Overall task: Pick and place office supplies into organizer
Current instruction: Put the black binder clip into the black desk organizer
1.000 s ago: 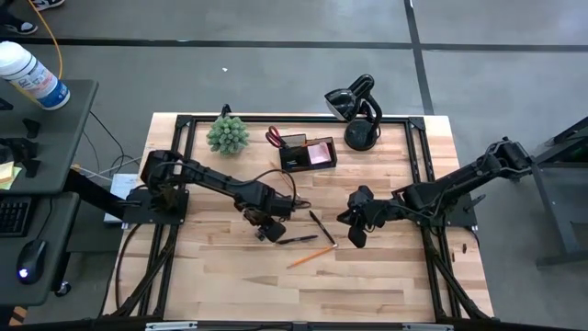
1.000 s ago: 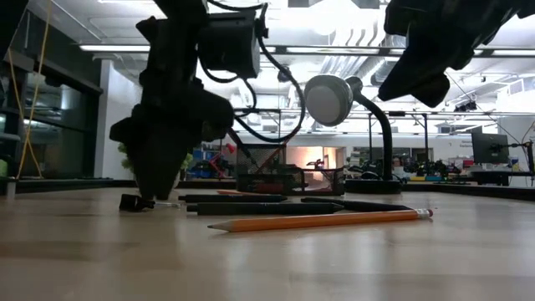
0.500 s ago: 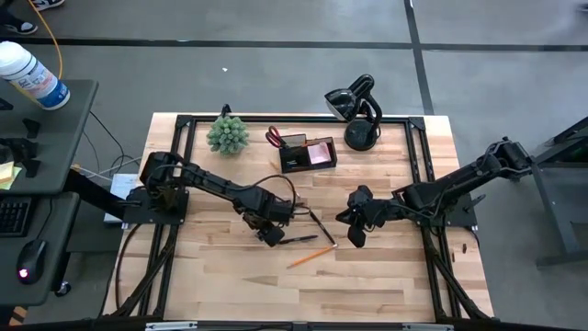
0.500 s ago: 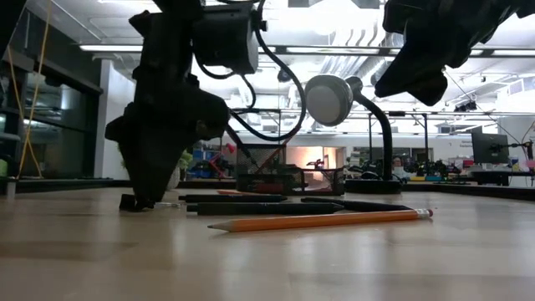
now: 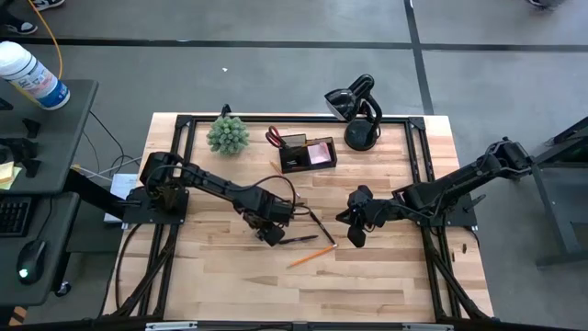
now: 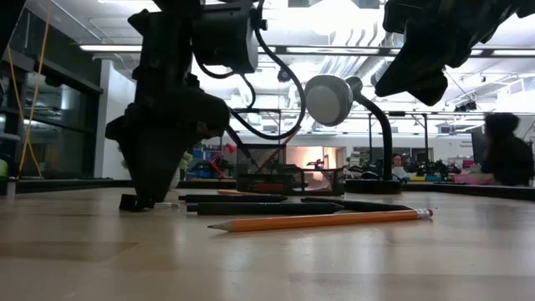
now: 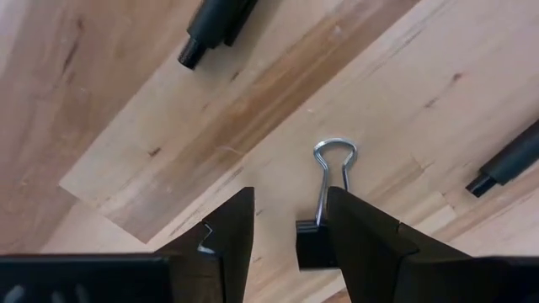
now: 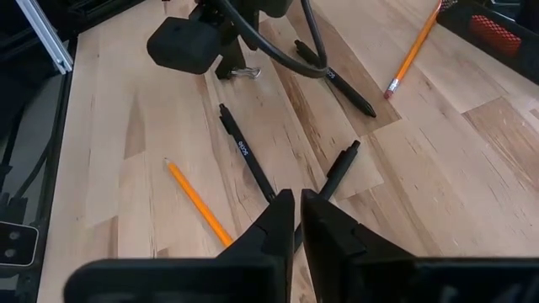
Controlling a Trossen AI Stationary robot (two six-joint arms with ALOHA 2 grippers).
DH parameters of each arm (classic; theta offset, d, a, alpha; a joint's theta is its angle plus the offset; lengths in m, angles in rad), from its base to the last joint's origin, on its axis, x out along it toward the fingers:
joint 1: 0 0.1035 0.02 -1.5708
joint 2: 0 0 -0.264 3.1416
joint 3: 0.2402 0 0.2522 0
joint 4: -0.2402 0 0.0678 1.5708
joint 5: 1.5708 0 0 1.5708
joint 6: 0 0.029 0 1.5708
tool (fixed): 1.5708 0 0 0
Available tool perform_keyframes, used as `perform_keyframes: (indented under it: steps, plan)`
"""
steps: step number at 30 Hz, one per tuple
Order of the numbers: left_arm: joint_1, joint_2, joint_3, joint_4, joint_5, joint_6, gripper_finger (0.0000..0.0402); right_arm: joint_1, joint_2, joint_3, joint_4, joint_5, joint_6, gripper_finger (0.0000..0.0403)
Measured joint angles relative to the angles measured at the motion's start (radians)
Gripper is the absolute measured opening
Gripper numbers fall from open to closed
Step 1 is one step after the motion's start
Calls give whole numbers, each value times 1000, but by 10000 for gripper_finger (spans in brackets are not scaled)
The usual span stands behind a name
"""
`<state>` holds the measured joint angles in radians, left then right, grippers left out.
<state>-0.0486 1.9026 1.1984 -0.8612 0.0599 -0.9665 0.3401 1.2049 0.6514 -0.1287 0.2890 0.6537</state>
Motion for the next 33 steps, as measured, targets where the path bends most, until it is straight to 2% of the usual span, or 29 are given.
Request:
perform_keyframes:
  steps: [33]
  plan:
    - [-13,-1,0,7,-13,16,138,0,0,0,0,19,0,12]
